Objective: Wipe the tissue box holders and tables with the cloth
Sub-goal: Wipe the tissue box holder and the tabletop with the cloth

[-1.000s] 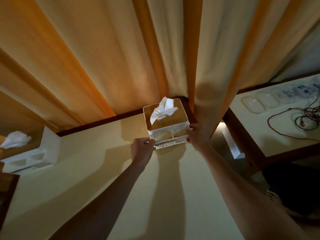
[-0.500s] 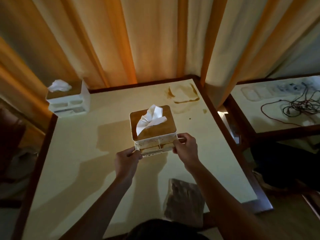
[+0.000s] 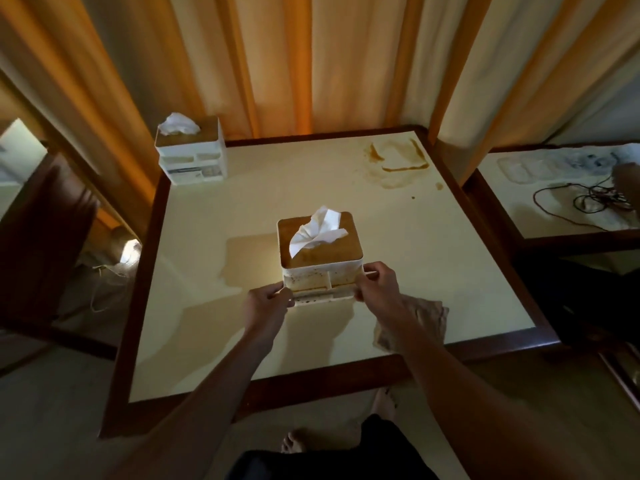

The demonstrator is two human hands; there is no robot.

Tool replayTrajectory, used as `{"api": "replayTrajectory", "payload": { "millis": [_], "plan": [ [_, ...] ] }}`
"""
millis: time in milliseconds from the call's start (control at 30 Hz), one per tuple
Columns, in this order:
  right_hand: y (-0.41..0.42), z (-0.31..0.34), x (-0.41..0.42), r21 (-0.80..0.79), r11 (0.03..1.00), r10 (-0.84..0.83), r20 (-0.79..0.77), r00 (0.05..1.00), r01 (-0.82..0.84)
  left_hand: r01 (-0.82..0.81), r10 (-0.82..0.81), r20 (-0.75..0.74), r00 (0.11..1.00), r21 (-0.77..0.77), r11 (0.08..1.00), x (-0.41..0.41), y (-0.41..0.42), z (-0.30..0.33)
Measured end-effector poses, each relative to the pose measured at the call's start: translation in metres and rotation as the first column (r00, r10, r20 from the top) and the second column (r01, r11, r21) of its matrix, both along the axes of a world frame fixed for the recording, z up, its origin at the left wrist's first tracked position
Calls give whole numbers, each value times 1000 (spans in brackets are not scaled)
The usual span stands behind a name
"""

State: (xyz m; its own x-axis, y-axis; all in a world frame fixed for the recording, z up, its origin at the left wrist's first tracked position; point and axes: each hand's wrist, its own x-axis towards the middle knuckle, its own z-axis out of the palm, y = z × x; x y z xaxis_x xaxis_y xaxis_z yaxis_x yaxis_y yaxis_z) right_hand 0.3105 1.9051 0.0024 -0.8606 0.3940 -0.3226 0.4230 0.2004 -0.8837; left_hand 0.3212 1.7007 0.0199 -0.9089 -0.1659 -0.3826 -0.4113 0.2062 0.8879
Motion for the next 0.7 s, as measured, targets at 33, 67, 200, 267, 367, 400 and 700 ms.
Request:
{"api": "replayTrajectory", "payload": {
  "millis": [33, 67, 200, 267, 367, 400, 700],
  "plan": [
    [0, -1, 0, 10, 1000, 9, 7, 1000, -10, 6, -6, 6, 1000, 7, 1000, -1, -2, 0],
    [0, -1, 0, 18, 1000, 22, 19, 1000, -23, 3, -3, 14, 1000, 14, 1000, -2, -3, 0],
    [6, 1, 4, -61, 996, 69, 7, 998, -68, -50, 35, 92, 995, 167, 985, 0, -10, -3],
    [7, 2, 14, -139, 989, 45, -13, 999, -46, -115, 77, 158, 984, 250, 961, 9, -14, -7],
    [6, 4, 39, -86, 996, -36, -88, 995, 29, -158, 111, 176, 978, 282, 946, 35, -10, -17],
    [8, 5, 48, -8, 999, -40, -117, 992, 39, -128, 89, 157, 984, 255, 958, 44, -6, -19],
    [69, -32, 114, 583, 683, 451, 138, 882, -440, 452, -604, -238, 760, -475, 755, 79, 75, -37]
  ]
}}
